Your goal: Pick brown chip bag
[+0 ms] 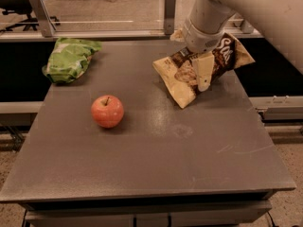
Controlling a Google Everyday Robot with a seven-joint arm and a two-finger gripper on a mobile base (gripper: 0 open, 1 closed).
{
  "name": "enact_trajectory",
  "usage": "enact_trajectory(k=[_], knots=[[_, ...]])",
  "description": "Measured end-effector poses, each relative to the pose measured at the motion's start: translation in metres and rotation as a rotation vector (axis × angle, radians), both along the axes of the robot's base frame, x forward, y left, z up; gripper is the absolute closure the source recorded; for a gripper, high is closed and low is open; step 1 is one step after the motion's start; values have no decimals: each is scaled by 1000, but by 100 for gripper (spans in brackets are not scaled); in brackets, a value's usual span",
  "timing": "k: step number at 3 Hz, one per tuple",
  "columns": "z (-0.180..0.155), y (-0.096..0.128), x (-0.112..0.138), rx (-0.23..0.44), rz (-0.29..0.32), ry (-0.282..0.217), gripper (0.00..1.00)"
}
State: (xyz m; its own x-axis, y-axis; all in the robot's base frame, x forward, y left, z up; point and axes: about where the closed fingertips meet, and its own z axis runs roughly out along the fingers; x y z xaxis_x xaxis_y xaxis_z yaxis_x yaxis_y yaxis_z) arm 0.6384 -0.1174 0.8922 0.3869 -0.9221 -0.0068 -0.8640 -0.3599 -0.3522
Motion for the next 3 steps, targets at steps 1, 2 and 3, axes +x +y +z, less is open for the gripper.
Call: enact_trajectory(k=[1, 2, 3], knots=[[-28, -3, 3, -47, 31, 38, 19], [-43, -3, -2, -83, 72, 63, 42], [-36, 3, -11, -98, 111, 59, 65]])
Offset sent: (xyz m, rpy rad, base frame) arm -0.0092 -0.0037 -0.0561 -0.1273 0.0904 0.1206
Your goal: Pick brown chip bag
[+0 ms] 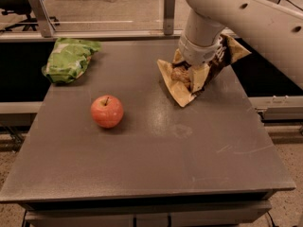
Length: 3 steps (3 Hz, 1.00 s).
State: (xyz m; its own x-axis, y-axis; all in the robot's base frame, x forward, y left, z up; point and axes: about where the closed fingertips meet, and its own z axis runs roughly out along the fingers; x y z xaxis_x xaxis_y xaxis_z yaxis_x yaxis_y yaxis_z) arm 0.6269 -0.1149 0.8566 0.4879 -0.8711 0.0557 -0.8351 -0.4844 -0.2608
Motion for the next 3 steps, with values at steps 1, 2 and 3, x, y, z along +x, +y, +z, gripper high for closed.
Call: enact_trajectory(k=[1, 2, 3], knots=[[37, -2, 2, -5, -4, -69, 88], [84, -9, 1, -24, 10, -167, 100], [121, -12, -5, 3, 22, -206, 100]])
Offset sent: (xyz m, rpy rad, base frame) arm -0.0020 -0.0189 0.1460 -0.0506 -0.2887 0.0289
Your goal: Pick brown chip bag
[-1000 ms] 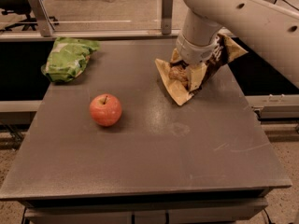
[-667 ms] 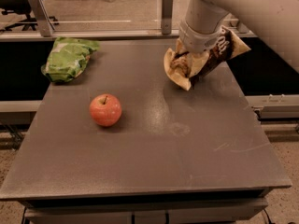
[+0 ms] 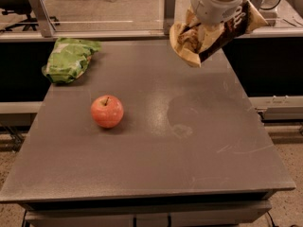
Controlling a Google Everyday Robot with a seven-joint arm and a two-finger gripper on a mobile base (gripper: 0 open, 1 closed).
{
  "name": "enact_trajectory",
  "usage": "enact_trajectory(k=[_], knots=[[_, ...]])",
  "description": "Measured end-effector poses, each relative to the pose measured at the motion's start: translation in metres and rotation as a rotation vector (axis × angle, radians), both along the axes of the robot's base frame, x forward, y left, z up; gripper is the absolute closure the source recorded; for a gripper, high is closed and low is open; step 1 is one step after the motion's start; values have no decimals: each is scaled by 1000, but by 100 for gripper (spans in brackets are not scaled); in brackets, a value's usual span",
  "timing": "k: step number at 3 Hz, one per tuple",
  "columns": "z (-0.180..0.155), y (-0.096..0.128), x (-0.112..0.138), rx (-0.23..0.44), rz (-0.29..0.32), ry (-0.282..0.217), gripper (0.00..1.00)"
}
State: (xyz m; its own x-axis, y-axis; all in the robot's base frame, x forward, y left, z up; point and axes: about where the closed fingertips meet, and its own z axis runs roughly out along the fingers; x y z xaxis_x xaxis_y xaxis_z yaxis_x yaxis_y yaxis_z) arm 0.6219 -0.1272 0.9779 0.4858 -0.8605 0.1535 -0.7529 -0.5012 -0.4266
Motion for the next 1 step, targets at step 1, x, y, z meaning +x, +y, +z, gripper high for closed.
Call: enact_trajectory(k=[1], knots=[[0, 0, 0, 0, 0, 0, 100]])
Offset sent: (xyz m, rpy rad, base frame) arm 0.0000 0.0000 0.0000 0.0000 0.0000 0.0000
